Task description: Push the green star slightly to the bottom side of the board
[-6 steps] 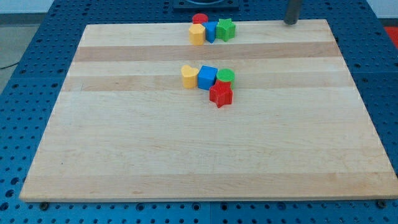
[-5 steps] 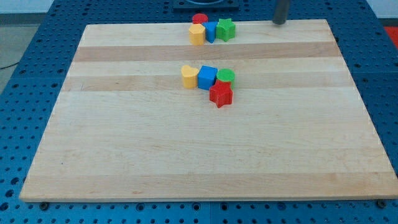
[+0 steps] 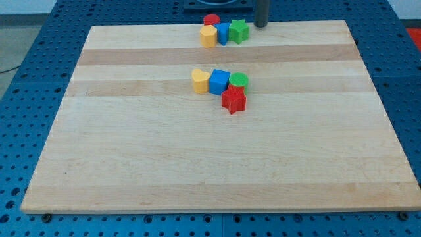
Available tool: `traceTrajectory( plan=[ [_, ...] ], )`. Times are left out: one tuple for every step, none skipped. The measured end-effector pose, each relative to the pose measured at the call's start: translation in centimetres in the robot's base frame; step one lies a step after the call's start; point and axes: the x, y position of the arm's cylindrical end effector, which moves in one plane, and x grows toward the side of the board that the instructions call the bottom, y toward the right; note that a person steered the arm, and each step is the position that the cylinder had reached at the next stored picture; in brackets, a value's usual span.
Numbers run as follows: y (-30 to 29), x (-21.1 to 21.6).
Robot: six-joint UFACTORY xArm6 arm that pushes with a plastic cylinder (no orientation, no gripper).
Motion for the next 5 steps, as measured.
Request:
traceTrajectory(
  plan=[
    [-0.5, 0.3],
    [-1.3, 1.6],
    [-2.5, 3.5],
    [-3.0, 4.4],
    [-1.6, 4.3]
  ],
)
